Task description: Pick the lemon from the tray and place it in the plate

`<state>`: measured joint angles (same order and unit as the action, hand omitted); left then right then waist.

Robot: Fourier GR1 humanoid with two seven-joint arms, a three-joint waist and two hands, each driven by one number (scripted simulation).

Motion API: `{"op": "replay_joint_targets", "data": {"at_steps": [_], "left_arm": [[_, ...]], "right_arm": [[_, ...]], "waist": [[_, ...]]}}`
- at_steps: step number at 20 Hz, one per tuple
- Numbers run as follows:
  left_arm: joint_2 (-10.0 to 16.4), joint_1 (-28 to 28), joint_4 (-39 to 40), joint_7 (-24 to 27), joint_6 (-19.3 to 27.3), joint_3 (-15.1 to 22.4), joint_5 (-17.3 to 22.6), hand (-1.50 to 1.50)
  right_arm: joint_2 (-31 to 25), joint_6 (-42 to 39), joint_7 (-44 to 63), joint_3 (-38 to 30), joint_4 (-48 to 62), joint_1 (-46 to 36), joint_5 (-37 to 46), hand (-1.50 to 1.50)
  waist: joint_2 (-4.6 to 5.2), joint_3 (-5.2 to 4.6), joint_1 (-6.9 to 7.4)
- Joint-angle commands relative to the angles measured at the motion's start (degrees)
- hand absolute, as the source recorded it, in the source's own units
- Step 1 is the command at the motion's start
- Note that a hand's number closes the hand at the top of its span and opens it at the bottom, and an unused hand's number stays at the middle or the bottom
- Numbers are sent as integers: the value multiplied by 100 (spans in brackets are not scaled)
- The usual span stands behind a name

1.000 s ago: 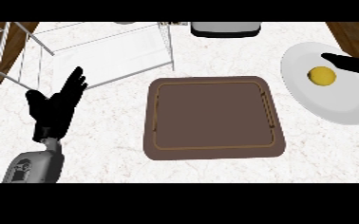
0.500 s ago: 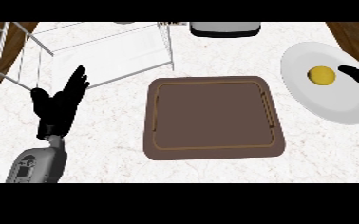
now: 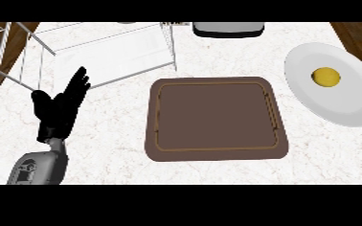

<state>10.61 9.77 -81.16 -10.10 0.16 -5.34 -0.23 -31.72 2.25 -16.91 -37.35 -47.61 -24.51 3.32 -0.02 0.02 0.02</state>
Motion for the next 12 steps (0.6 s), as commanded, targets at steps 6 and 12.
{"op": "replay_joint_targets", "data": {"at_steps": [6,12], "left_arm": [[51,92,113,26,-216,-133,51,0],[-2,-165,58,240,-305,-161,83,0]], "right_arm": [[-504,-155,-497,48,689,284,-314,-150],[-728,-74,-353,216,805,380,-270,-150]], "waist": [[10,1,19],[7,0,22]]}}
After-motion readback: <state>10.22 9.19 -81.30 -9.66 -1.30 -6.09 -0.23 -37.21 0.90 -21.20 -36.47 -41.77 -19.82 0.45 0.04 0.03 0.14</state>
